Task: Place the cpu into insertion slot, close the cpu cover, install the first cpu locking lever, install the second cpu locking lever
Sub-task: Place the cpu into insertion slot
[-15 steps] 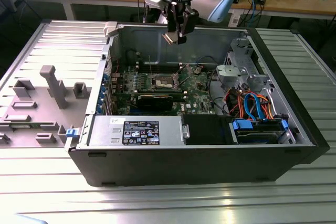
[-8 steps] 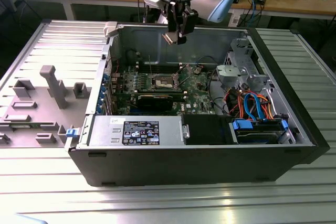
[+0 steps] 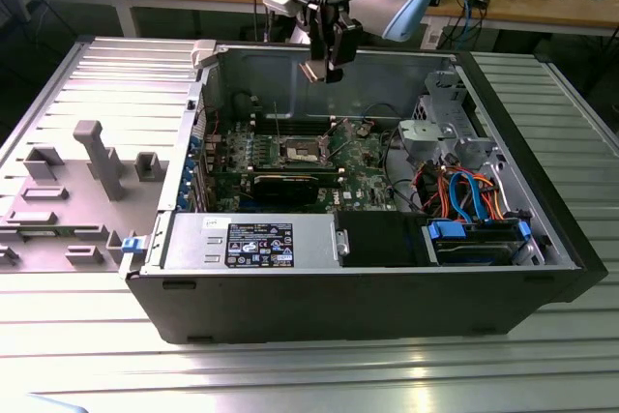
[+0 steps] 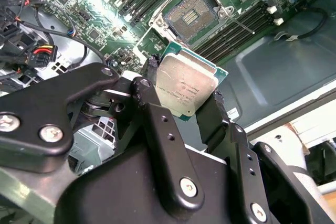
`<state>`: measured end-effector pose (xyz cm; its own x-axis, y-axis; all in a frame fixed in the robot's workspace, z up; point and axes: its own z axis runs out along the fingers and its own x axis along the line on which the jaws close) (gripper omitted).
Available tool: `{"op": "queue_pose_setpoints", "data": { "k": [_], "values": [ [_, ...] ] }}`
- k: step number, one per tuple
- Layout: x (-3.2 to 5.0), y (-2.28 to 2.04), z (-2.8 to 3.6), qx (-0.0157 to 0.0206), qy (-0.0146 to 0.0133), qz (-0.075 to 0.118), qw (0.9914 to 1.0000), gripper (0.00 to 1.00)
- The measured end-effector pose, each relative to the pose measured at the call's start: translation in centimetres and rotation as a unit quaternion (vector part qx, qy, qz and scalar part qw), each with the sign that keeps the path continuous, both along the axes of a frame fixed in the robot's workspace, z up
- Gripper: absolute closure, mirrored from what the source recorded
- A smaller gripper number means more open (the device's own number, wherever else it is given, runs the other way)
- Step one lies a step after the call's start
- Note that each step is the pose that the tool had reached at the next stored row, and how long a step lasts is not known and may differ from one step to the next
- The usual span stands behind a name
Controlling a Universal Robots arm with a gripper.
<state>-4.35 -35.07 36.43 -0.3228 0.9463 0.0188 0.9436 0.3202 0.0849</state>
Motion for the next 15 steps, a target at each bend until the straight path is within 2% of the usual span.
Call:
{"op": "queue_pose_setpoints", "data": {
  "k": [5, 15],
  "values": [
    [0.00, 0.00, -0.10, 0.0000, 0.0007, -0.023, 0.99974, 0.46],
    [0.00, -0.03, -0.17, 0.0000, 0.0029, -0.049, 0.99879, 0.46]
  ]
}}
